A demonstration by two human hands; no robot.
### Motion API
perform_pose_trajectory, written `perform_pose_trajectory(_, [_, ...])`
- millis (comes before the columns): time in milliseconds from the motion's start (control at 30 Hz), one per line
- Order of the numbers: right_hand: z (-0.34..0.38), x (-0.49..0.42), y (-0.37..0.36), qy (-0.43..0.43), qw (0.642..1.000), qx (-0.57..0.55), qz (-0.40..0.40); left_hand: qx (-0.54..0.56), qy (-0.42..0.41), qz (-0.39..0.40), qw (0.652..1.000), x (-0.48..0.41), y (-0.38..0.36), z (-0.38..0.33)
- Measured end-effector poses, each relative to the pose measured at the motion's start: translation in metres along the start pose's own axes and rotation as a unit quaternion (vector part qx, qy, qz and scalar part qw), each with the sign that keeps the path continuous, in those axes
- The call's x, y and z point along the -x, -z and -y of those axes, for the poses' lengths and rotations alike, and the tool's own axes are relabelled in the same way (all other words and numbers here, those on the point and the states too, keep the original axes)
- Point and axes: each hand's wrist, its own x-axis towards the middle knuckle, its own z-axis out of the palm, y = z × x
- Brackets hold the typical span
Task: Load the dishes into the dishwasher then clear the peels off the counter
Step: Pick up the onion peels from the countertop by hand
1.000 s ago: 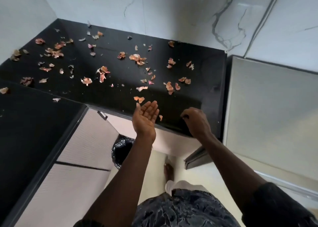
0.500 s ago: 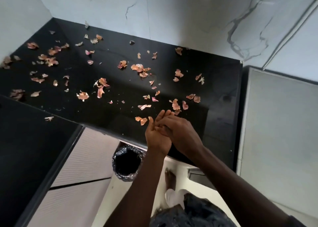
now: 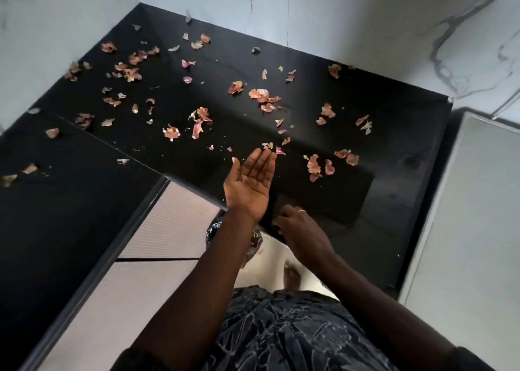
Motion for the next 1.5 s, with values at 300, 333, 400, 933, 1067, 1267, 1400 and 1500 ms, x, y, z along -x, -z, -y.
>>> perform_pose_trajectory(300, [0.015,-0.041,0.042,-0.058,0.981,-0.115,-0.147,-0.059,0.05,0.031,0.997,-0.016,0.01,-0.025])
perform_pose_trajectory(333, [0.023,-0.049,0.05,-0.055,0.975,-0.127,-0.173,-0.072,0.059,0.04,0.995,-0.018,0.009,-0.026])
perform_pose_trajectory(400, [0.042,-0.063,0.062,-0.037,0.969,-0.147,-0.197,-0.093,0.08,0.055,0.991,-0.022,0.01,-0.031])
perform_pose_trajectory(933, [0.048,-0.108,0.015,-0.212,0.966,-0.057,-0.139,-0.056,0.163,0.031,0.985,-0.073,0.03,-0.113])
perform_pose_trajectory(1067, [0.057,-0.112,-0.013,-0.162,0.979,-0.011,-0.121,-0.061,0.166,0.03,0.984,-0.074,0.033,-0.121])
perform_pose_trajectory(1267, [0.052,-0.124,0.002,-0.169,0.972,-0.039,-0.158,-0.078,0.161,0.017,0.984,-0.076,0.034,-0.128])
perform_pose_trajectory(1400, [0.058,-0.13,0.03,-0.169,0.955,-0.09,-0.226,-0.1,0.161,-0.006,0.982,-0.077,0.035,-0.122])
perform_pose_trajectory(1500, [0.077,-0.134,0.044,-0.12,0.961,-0.103,-0.227,-0.132,0.171,-0.014,0.976,-0.073,0.033,-0.112])
